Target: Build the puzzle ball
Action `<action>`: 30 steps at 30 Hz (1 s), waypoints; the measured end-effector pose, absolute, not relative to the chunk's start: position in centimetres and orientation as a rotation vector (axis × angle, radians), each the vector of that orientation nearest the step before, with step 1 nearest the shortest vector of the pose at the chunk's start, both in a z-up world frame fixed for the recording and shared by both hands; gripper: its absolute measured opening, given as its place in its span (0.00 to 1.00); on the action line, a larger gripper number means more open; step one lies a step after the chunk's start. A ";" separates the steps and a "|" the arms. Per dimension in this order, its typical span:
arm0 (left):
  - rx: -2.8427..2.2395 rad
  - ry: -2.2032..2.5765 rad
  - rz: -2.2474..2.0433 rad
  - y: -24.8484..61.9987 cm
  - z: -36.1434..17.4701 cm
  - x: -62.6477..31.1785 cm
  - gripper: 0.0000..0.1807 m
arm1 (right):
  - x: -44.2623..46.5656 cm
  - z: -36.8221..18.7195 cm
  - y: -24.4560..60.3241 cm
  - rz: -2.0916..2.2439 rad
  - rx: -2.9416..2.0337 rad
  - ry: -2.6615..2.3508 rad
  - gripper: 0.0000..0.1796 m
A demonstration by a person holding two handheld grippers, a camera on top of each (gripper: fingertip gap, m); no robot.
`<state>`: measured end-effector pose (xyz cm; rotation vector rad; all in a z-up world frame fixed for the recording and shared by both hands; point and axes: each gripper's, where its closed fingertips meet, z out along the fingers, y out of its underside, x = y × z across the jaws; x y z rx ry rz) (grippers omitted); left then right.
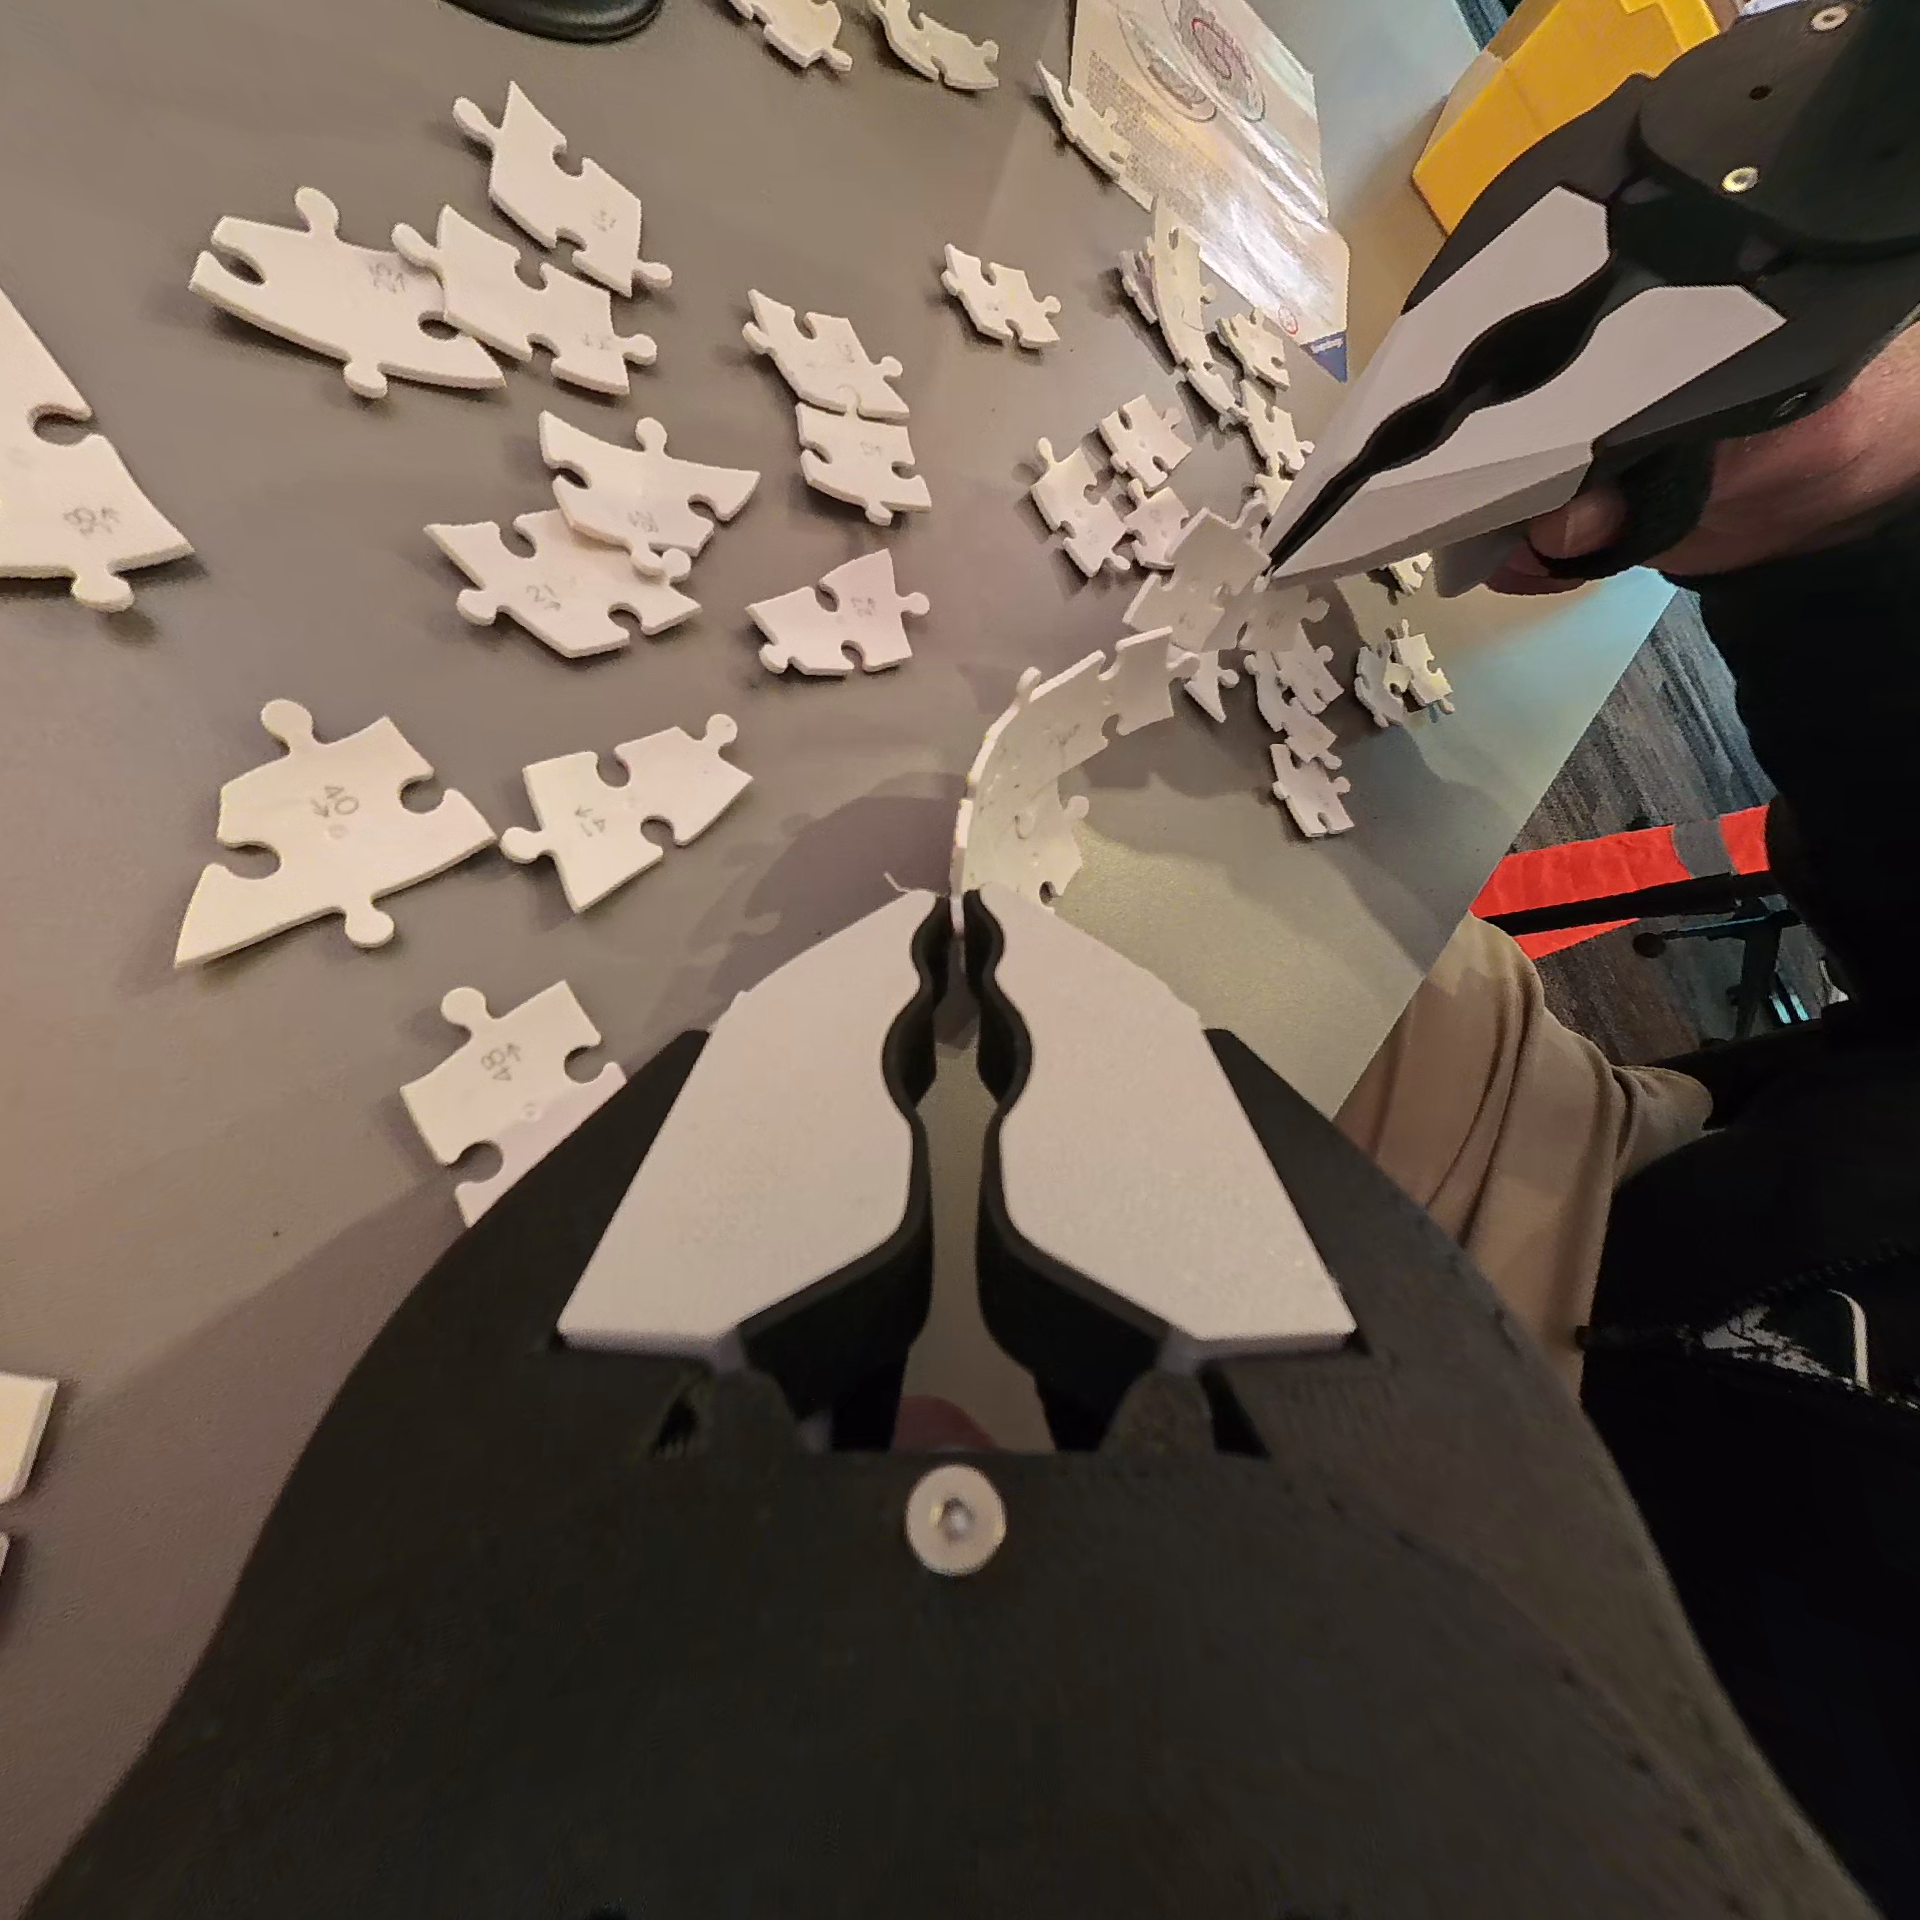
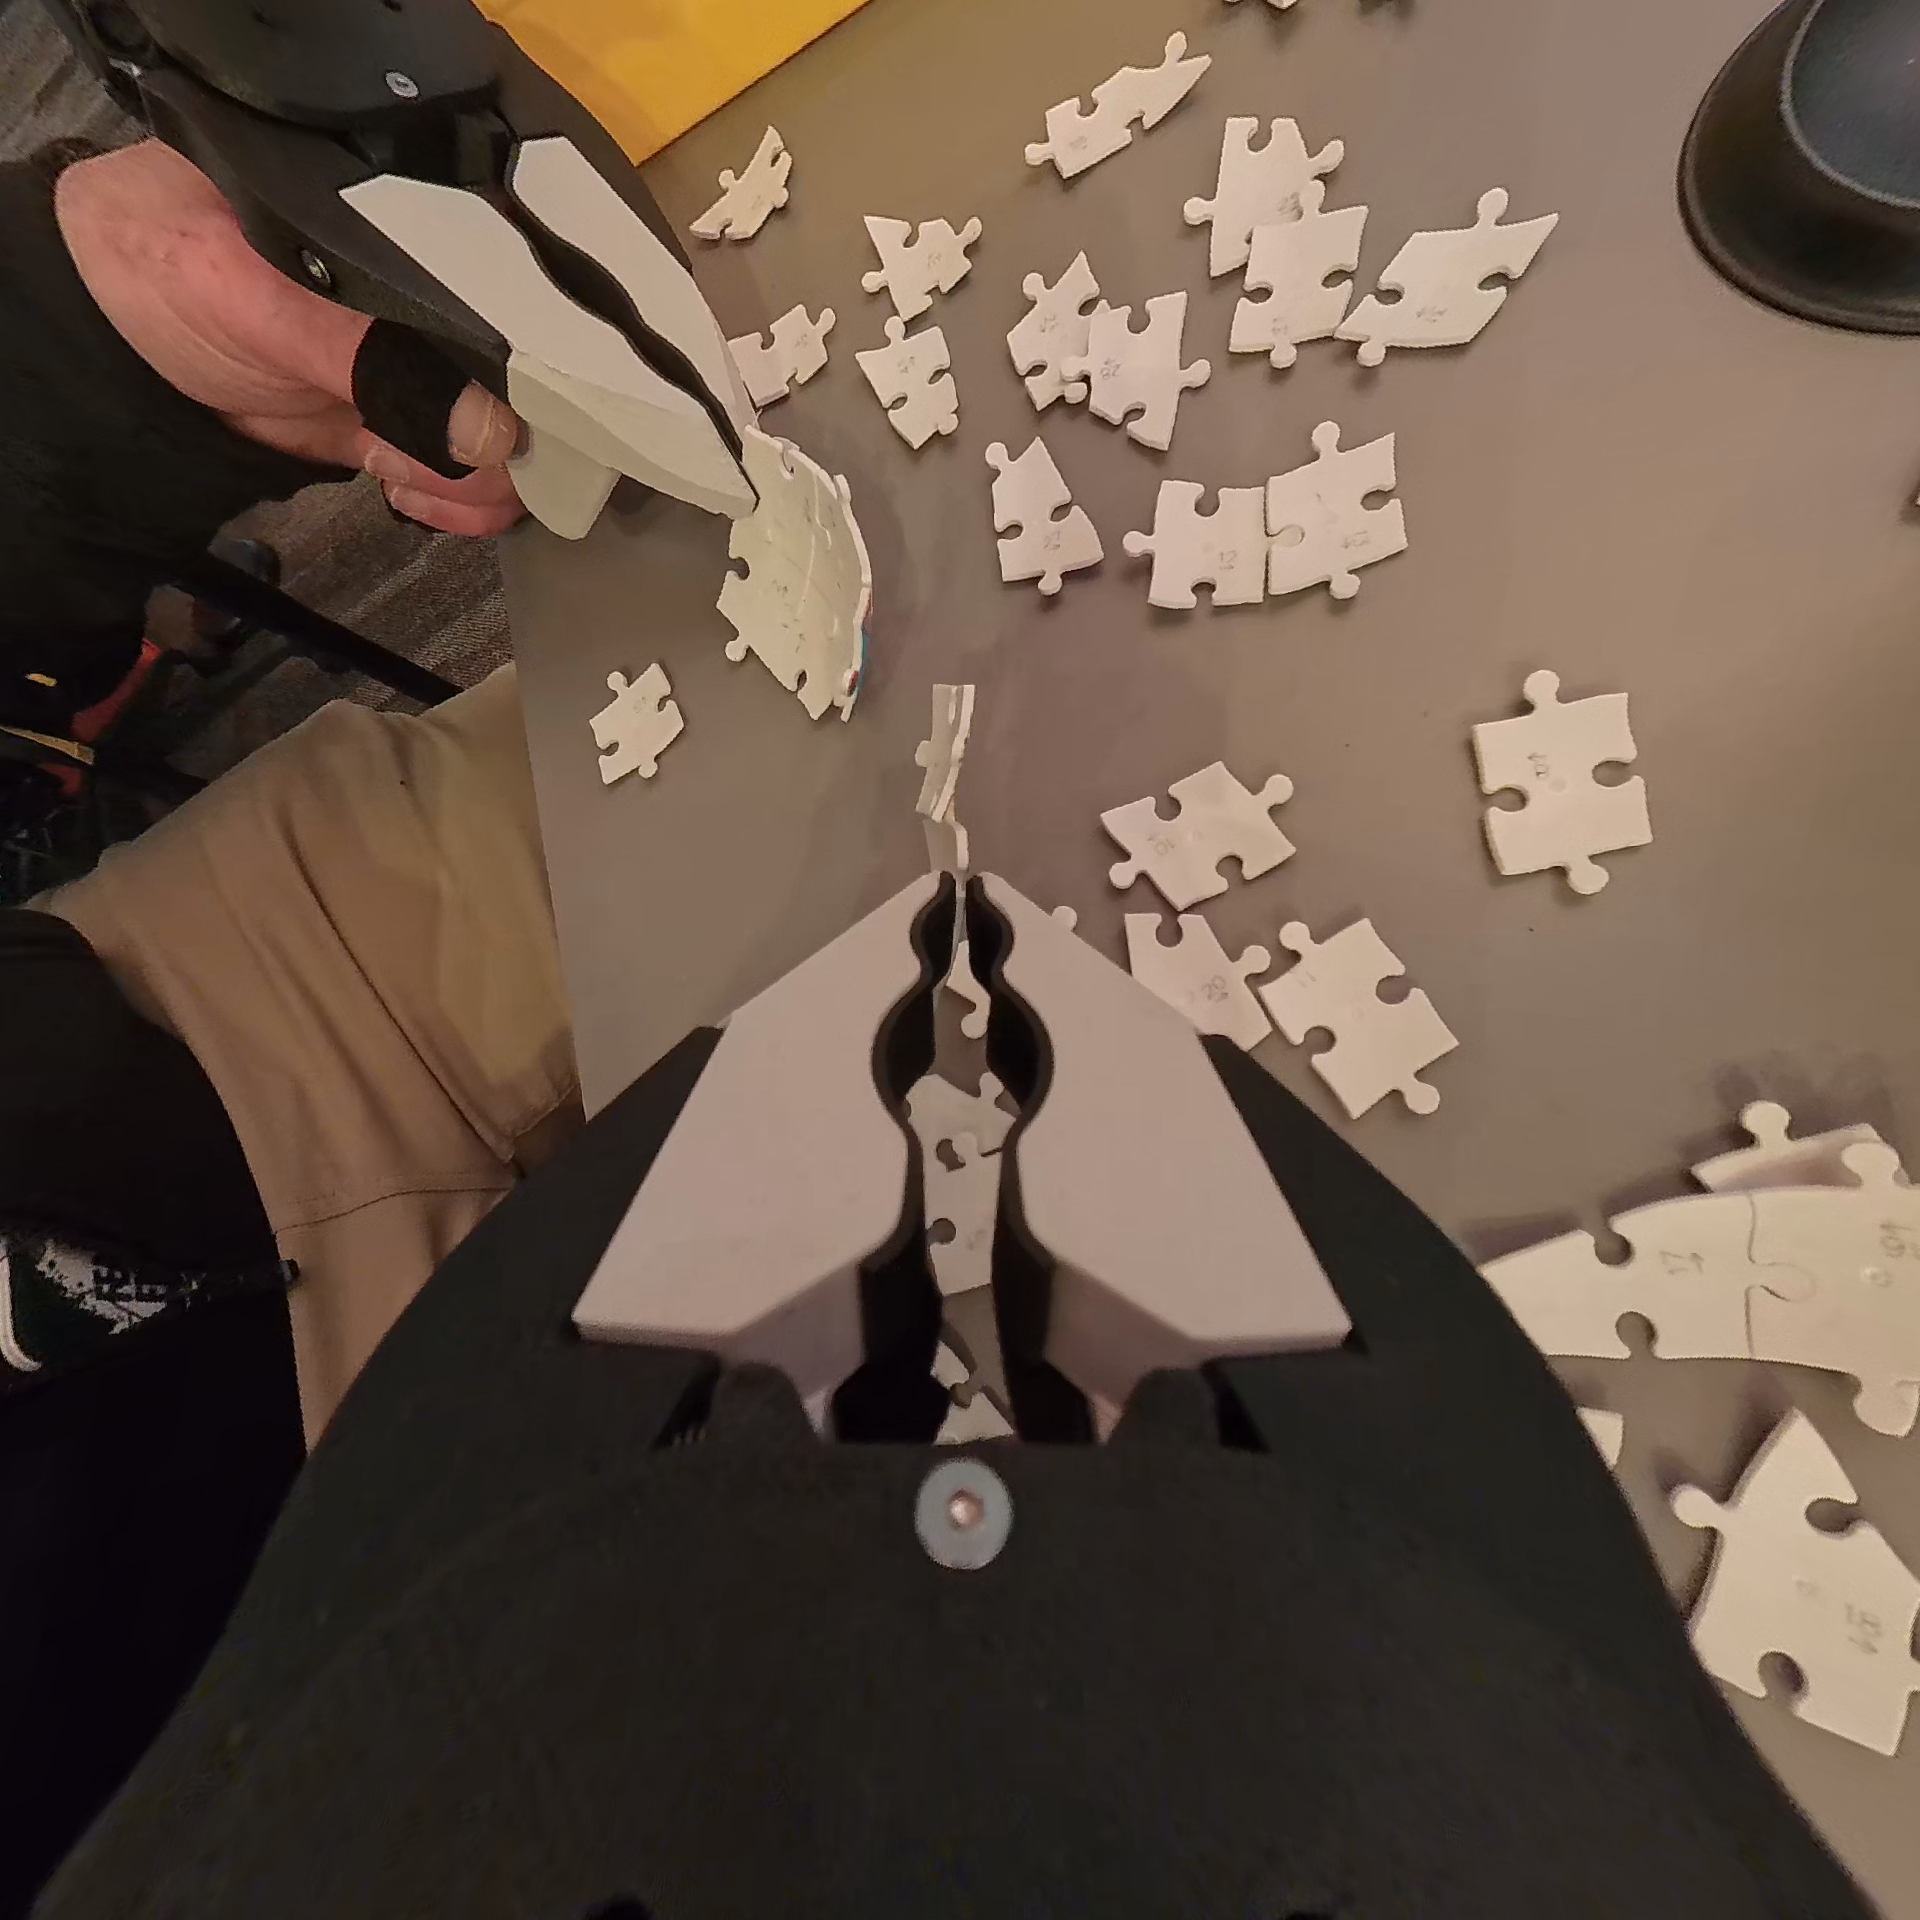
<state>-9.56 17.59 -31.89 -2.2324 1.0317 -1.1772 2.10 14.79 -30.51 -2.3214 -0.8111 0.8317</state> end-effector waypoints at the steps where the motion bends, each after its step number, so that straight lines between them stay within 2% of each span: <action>1: -2.232 1.031 -1.177 17.6 -31.9 -9.6 0.01 | 2.1 -30.5 14.8 0.833 -2.322 -0.812 0.00; 30: -2.220 0.981 -1.147 18.2 -31.0 -10.1 0.01 | -0.2 -32.3 11.8 0.929 -2.424 -0.932 0.01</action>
